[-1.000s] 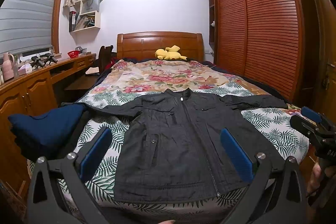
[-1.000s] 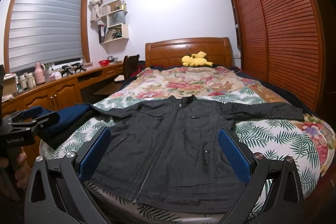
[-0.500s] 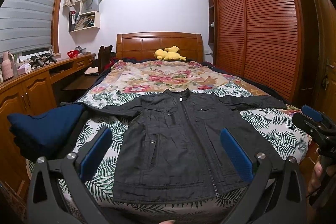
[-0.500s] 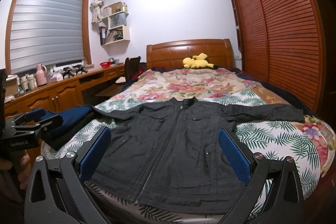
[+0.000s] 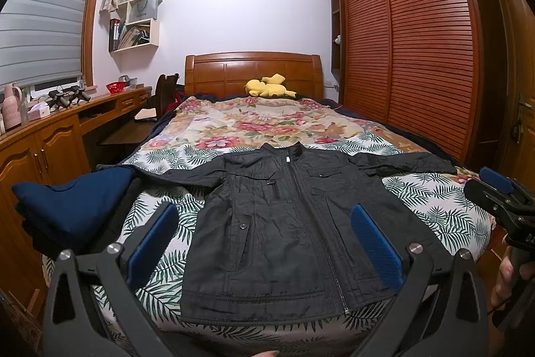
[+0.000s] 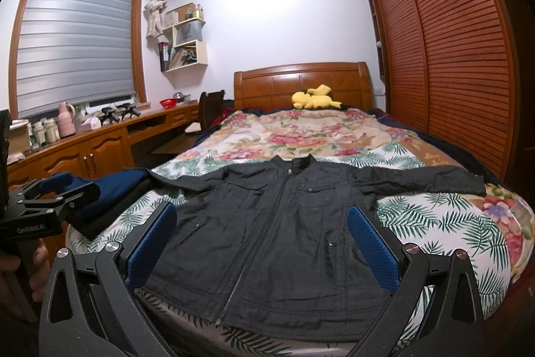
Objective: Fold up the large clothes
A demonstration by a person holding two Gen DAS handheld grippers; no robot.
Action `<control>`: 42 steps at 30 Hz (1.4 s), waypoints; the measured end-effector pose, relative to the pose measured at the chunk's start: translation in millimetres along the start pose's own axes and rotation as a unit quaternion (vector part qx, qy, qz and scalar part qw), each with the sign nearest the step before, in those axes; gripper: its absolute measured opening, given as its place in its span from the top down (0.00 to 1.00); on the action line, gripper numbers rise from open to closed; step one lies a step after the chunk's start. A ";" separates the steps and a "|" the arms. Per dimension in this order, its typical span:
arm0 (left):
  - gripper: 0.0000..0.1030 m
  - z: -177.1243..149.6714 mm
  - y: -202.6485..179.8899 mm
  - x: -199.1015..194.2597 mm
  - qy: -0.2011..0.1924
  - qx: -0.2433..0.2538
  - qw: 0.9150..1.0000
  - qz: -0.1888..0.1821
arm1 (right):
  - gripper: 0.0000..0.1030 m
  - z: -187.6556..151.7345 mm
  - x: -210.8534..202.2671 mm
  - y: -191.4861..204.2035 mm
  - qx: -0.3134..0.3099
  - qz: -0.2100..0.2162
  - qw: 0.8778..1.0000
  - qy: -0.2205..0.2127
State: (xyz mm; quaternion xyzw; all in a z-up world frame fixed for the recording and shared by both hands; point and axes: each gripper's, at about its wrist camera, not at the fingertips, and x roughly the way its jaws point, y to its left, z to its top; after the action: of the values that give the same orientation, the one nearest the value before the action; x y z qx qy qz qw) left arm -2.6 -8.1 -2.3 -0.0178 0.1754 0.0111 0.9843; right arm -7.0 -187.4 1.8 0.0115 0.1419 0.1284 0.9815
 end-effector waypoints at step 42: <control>0.00 -15.3 18.8 27.8 0.023 -0.030 0.999 0.008 | 0.00 -4.7 11.3 -7.6 0.007 -0.002 1.000 0.005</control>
State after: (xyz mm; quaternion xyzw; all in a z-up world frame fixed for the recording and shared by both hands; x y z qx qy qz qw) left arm 17.7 10.5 -26.8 -0.0464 0.1977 0.0237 0.9789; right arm 4.0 -191.9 -6.2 0.0179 0.1474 0.1259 0.9809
